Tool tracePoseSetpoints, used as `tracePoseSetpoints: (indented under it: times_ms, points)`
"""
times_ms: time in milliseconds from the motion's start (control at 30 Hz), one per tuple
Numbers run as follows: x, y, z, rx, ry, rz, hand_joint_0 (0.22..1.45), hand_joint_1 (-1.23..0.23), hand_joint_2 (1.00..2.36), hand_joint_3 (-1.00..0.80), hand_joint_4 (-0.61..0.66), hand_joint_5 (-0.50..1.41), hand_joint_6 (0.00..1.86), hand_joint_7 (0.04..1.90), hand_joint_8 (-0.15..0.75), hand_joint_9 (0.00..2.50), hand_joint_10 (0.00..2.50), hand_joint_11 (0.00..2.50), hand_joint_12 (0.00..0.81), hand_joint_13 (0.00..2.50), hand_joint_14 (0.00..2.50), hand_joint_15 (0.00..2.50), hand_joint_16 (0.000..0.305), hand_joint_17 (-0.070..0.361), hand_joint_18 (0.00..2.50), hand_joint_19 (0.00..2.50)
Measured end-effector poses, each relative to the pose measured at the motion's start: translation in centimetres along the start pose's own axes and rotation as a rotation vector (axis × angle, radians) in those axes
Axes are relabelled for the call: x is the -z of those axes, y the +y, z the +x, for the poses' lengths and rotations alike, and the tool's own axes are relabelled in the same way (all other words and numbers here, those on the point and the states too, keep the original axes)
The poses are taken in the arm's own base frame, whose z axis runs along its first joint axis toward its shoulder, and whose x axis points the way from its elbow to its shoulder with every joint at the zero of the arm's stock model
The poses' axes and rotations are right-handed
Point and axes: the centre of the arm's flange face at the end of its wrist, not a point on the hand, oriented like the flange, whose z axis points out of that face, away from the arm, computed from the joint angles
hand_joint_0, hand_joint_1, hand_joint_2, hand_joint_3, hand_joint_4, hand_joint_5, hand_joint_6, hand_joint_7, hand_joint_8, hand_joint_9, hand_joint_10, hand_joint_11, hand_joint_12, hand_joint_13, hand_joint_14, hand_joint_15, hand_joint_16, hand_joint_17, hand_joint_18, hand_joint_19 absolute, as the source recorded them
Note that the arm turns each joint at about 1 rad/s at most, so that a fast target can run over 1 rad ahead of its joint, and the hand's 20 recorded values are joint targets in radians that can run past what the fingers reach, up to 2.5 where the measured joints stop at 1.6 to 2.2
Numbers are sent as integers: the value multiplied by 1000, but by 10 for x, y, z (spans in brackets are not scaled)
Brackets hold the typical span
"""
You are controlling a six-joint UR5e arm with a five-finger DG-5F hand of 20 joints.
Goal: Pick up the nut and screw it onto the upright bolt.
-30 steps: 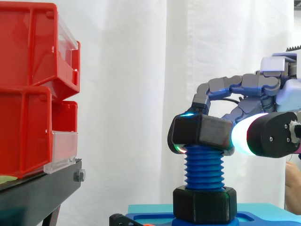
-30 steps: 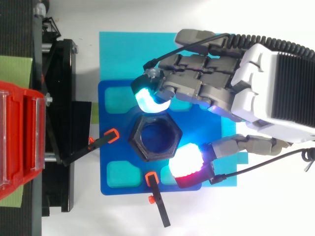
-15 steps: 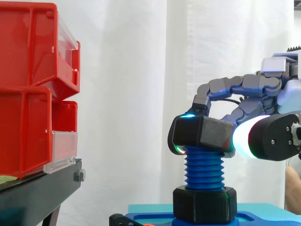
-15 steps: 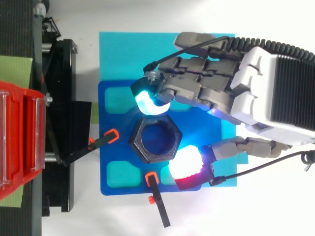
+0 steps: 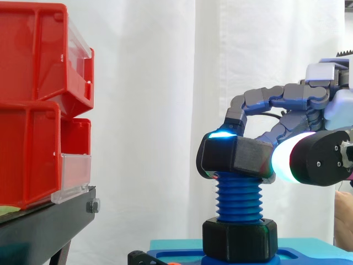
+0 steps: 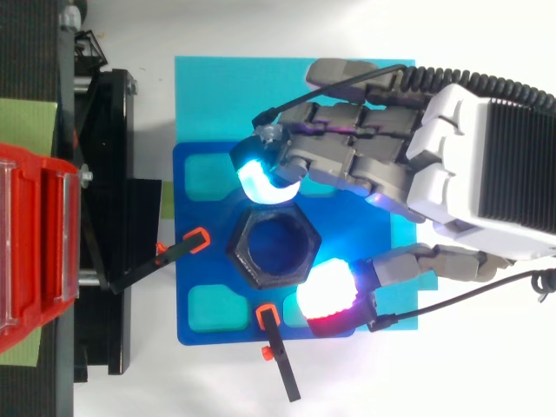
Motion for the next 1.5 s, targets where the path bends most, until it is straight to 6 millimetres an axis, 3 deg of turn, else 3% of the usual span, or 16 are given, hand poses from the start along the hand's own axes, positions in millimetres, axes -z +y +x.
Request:
tracePoseSetpoints:
  times_ms: [1067,1500]
  points:
    - [-2,-5,-4,7,25,-21,529,-504,1000,-500,209,-153,502,1151,245,736,6,167,263,722,2,42,26,59,452,63]
    - [-7,-10,-12,-9,23,-28,457,-243,1000,-500,226,-164,502,1103,256,700,5,151,298,677,0,35,34,77,429,70]
